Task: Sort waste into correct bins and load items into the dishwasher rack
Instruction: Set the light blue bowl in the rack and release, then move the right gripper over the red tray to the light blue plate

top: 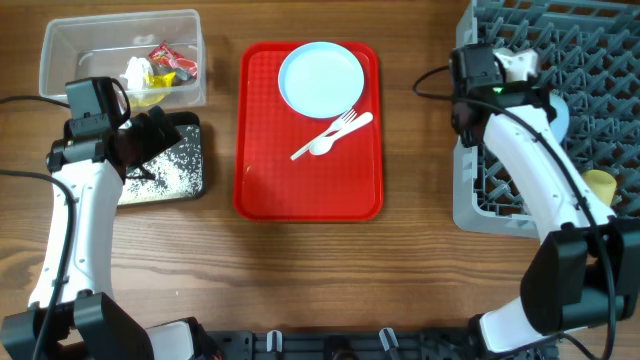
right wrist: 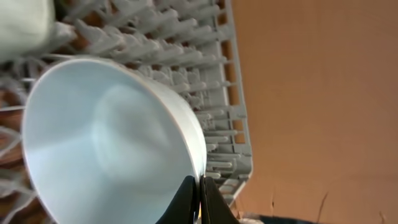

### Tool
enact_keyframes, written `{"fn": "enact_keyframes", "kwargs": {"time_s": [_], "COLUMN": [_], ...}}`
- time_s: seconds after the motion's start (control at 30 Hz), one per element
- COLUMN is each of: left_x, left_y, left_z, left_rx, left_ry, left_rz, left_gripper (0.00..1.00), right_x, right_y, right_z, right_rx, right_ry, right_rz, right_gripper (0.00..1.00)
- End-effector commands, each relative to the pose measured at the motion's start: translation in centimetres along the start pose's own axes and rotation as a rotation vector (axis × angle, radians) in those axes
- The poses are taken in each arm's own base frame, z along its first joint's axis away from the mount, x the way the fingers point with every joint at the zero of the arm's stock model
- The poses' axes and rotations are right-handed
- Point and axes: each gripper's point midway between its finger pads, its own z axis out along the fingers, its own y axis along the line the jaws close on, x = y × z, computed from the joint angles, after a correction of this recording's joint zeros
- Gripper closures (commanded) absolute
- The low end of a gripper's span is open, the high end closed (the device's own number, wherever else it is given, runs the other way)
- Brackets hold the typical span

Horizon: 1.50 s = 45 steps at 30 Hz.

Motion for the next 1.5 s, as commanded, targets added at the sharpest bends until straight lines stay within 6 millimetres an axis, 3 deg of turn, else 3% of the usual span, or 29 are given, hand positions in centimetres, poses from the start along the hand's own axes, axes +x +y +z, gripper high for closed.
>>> {"fn": "enact_keyframes", "kwargs": {"time_s": [0.0,0.23,0.4,0.47,0.57,0.73,0.93,1.07,1.13,1.27,1.3,1.37,1.4,1.47], "left_x": [0.1,0.1,0.1,0.1,0.1,0.1,0.1,0.1,0.1,0.1,0.1,0.2,0.2,0.4], "left_y": [-0.1,-0.1,-0.1,-0.1,-0.1,-0.1,-0.1,-0.2,-0.2,-0.2,-0.2,-0.3,-0.3,-0.3], "left_z": [0.2,0.2,0.2,0.2,0.2,0.2,0.2,0.2,0.2,0.2,0.2,0.2,0.2,0.2], "left_rx": [0.009,0.009,0.009,0.009,0.009,0.009,0.009,0.013,0.016,0.016,0.016,0.019,0.018,0.02], "left_ry": [0.008,0.008,0.008,0.008,0.008,0.008,0.009,0.01,0.012,0.011,0.011,0.014,0.016,0.023], "left_rz": [-0.011,-0.011,-0.011,-0.011,-0.011,-0.011,-0.011,-0.01,-0.01,-0.01,-0.01,-0.011,-0.011,-0.011], "left_gripper": [0.0,0.0,0.0,0.0,0.0,0.0,0.0,0.0,0.0,0.0,0.0,0.0,0.0,0.0], "right_x": [-0.6,-0.8,-0.3,0.0,0.5,0.6,-0.4,-2.3,-3.5,-6.0,-6.9,-8.4,-9.1,-10.5], "right_y": [3.4,6.1,9.0,10.5,12.1,12.8,11.4,10.7,10.4,9.7,9.3,8.7,8.4,8.8], "right_z": [-1.7,-3.6,-5.3,-6.3,-7.6,-8.4,-9.3,-12.8,-15.8,-23.2,-25.8,-29.4,-30.6,-30.8], "right_rx": [-0.125,-0.234,-0.393,-0.472,-0.569,-0.624,-0.636,-0.807,-0.956,-1.306,-1.431,-1.598,-1.651,-1.635], "right_ry": [-0.039,-0.073,-0.074,-0.074,-0.077,-0.075,-0.073,-0.118,-0.151,-0.261,-0.316,-0.418,-0.461,-0.474], "right_rz": [-0.052,-0.088,-0.123,-0.149,-0.193,-0.196,-0.118,-0.068,-0.043,-0.02,-0.011,-0.001,0.009,0.07], "right_gripper": [0.96,0.93,0.78,0.67,0.6,0.53,0.49,0.46,0.46,0.37,0.35,0.35,0.35,0.35]}}
